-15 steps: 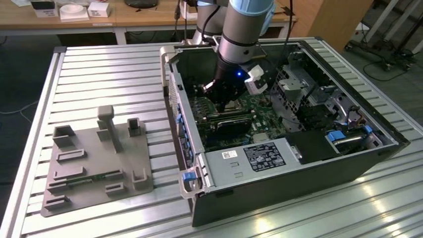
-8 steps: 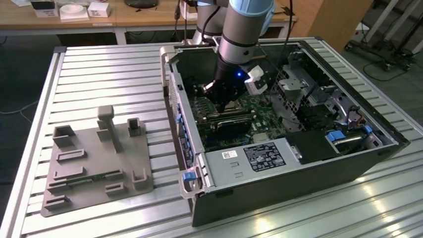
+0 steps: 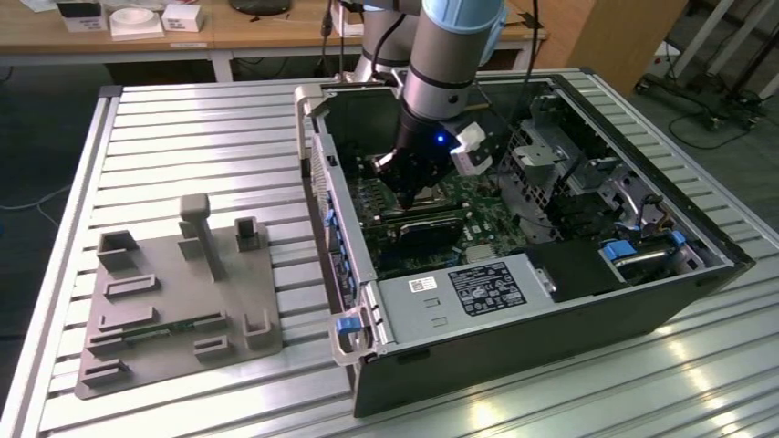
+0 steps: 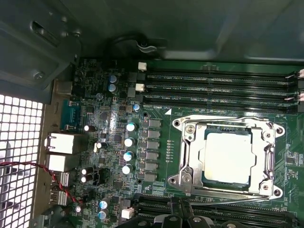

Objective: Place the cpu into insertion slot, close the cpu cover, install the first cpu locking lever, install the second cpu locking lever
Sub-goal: 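Install the second cpu locking lever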

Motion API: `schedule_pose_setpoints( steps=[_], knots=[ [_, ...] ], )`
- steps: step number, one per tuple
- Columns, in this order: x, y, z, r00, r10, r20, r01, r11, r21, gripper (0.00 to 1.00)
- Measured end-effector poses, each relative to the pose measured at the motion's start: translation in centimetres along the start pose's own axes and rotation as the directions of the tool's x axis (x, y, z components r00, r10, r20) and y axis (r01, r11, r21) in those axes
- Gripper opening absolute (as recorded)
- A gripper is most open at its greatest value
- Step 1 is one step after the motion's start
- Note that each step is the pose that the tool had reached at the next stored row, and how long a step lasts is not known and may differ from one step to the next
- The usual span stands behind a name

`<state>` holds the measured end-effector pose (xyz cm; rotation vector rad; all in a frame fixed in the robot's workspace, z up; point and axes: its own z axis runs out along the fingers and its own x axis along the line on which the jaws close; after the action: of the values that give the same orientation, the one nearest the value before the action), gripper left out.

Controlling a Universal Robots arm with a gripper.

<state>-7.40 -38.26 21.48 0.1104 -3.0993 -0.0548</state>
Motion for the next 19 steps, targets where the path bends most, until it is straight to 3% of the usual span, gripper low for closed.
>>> schedule_pose_setpoints(
  steps=[19],
  knots=[
    [0.0,0.0,0.1,1.0,0.0,-0.0067,0.0,1.0,-0.0007,0.11]
  ],
)
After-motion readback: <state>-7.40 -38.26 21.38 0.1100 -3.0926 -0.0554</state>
